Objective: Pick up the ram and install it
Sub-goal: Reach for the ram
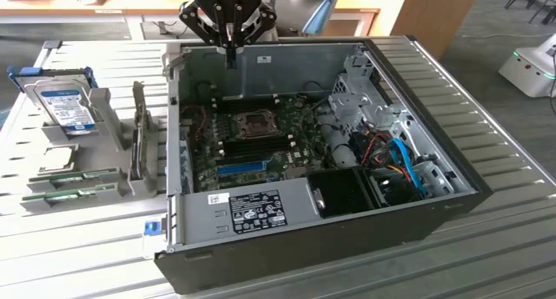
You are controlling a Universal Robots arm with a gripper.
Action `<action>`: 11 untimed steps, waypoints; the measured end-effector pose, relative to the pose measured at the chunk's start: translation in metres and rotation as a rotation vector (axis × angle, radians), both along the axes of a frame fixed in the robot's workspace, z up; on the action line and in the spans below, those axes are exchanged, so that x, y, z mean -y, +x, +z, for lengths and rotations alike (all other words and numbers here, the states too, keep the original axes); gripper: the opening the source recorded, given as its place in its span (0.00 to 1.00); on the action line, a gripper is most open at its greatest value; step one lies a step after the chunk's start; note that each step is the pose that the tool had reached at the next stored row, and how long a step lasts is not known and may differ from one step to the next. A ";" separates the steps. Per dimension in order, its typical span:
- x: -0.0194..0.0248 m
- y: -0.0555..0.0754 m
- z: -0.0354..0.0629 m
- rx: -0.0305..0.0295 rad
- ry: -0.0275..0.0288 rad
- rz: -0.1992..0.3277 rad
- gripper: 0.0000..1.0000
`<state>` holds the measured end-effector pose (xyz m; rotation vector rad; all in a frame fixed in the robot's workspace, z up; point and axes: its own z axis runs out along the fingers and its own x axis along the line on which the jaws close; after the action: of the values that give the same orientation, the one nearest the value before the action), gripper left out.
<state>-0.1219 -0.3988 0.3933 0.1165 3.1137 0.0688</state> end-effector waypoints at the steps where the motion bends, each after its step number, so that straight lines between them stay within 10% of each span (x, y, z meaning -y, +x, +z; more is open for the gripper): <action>1: 0.0000 0.000 0.0000 0.0000 0.0000 0.000 0.11; 11: 0.0000 -0.001 0.0000 0.0001 0.0001 0.000 0.11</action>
<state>-0.1224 -0.3988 0.3932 0.1167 3.1136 0.0689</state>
